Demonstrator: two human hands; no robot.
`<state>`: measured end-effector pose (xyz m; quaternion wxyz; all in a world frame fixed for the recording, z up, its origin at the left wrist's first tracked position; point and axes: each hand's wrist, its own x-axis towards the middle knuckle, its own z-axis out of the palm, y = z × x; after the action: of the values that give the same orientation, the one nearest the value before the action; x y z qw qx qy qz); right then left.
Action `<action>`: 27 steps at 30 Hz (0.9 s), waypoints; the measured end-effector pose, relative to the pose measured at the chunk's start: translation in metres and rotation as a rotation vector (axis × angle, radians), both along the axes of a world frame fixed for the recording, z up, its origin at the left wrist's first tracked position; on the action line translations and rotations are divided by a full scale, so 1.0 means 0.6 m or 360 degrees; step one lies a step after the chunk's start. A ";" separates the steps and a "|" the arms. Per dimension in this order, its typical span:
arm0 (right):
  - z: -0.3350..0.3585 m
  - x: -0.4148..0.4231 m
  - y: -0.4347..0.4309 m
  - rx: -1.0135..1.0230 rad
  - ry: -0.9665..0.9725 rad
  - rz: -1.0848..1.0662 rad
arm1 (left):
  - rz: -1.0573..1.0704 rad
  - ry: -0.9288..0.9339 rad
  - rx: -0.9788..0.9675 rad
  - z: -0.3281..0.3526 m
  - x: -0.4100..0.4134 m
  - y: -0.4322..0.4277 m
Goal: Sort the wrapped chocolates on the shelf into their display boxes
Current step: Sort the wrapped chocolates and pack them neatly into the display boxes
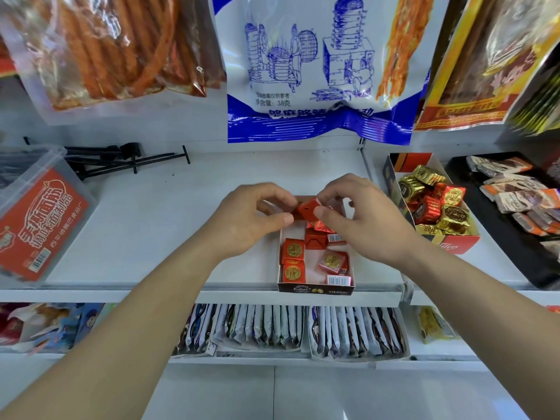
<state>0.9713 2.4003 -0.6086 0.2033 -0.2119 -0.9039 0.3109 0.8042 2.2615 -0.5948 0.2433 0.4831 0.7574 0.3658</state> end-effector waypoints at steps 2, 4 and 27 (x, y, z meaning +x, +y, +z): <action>0.001 0.008 0.006 0.0000 -0.0105 -0.0017 | -0.0119 0.0219 -0.0180 -0.002 -0.002 -0.003; 0.000 0.009 0.005 0.0027 -0.0175 -0.0050 | -0.0102 0.0281 -0.0232 -0.003 0.001 -0.001; -0.020 0.019 -0.063 0.0430 -0.0273 0.0123 | -0.0262 0.0209 -0.0372 -0.014 -0.023 -0.014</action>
<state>0.9827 2.3626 -0.6206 0.1398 -0.1734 -0.9591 0.1749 0.7907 2.2530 -0.6031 0.2770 0.5348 0.7669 0.2215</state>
